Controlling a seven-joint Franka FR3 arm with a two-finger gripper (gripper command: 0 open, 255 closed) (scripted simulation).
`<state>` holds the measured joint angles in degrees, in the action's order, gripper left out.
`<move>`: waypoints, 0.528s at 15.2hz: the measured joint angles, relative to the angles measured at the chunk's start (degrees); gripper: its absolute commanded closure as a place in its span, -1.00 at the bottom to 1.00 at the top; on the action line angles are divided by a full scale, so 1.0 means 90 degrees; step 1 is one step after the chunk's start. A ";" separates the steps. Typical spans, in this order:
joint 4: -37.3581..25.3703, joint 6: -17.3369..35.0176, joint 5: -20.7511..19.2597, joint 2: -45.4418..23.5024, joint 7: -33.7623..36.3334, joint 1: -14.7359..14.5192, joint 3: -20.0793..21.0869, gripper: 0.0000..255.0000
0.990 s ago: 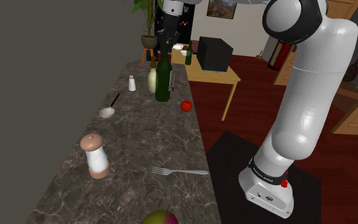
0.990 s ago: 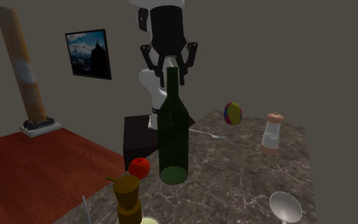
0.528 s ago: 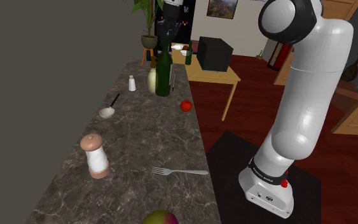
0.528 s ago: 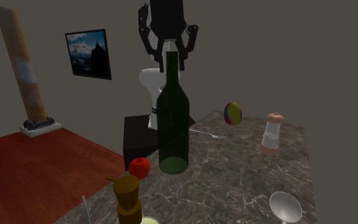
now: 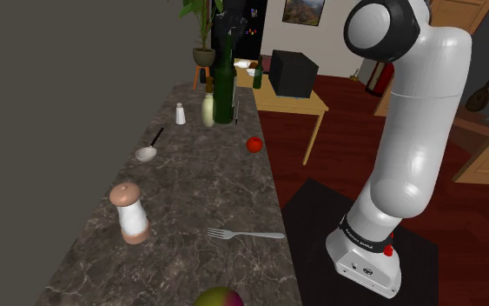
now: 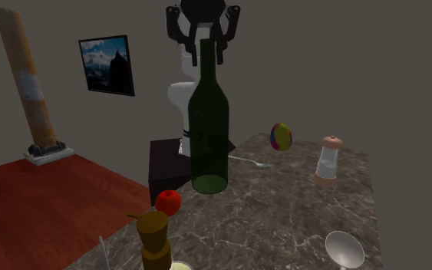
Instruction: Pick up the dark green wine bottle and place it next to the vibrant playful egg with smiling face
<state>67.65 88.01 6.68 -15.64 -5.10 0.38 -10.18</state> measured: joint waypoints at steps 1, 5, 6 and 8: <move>-0.0145 -0.0118 0.0007 -0.0029 0.0001 0.0011 -0.0002 1.00; -0.0955 -0.0629 0.0072 -0.0330 0.0007 0.0088 -0.0010 1.00; -0.1194 -0.0782 0.0090 -0.0416 0.0020 0.0106 -0.0008 1.00; -0.1564 -0.1018 0.0124 -0.0551 0.0023 0.0149 -0.0009 1.00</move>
<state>53.57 78.85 7.79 -20.60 -4.90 1.72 -10.27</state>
